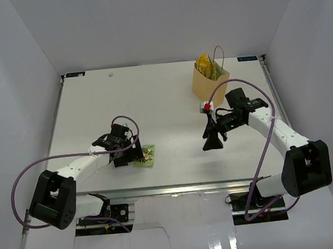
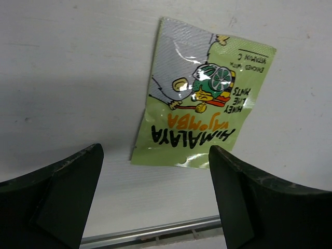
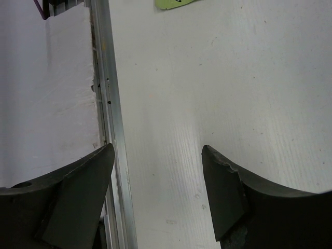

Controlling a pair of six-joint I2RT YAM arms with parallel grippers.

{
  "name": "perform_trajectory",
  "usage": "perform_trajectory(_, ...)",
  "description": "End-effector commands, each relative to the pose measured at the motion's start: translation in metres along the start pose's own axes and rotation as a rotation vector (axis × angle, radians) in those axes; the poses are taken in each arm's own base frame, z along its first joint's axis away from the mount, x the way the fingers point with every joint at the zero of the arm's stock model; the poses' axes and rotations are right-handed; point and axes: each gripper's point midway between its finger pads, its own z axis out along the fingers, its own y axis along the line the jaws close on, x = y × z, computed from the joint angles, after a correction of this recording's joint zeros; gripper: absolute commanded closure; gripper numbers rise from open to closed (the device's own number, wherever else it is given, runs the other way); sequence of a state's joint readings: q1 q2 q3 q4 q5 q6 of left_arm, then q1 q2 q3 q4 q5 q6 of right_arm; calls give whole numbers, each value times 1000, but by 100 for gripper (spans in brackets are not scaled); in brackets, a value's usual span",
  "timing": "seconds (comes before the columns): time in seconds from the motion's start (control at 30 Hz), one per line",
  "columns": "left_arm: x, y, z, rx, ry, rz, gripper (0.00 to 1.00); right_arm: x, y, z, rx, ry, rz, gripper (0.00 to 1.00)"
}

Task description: Place the snacks into the paper bag

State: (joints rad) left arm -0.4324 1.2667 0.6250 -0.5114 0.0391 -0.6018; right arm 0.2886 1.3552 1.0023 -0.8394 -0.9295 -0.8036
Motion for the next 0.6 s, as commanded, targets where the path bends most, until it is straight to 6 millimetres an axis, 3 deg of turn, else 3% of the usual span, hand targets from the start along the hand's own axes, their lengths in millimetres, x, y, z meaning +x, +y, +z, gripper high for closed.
perform_trajectory(0.0, -7, -12, 0, 15, -18, 39, 7, -15, -2, 2, -27, -60, -23, 26)
perform_trajectory(0.37, 14, -15, 28, -88, 74, 82, 18, -14, -2, 4, -34, -67, 5, 26)
perform_trajectory(0.57, 31, -7, 43, -155, 141, 88, 39, -12, -2, 4, -30, -62, 8, 26)
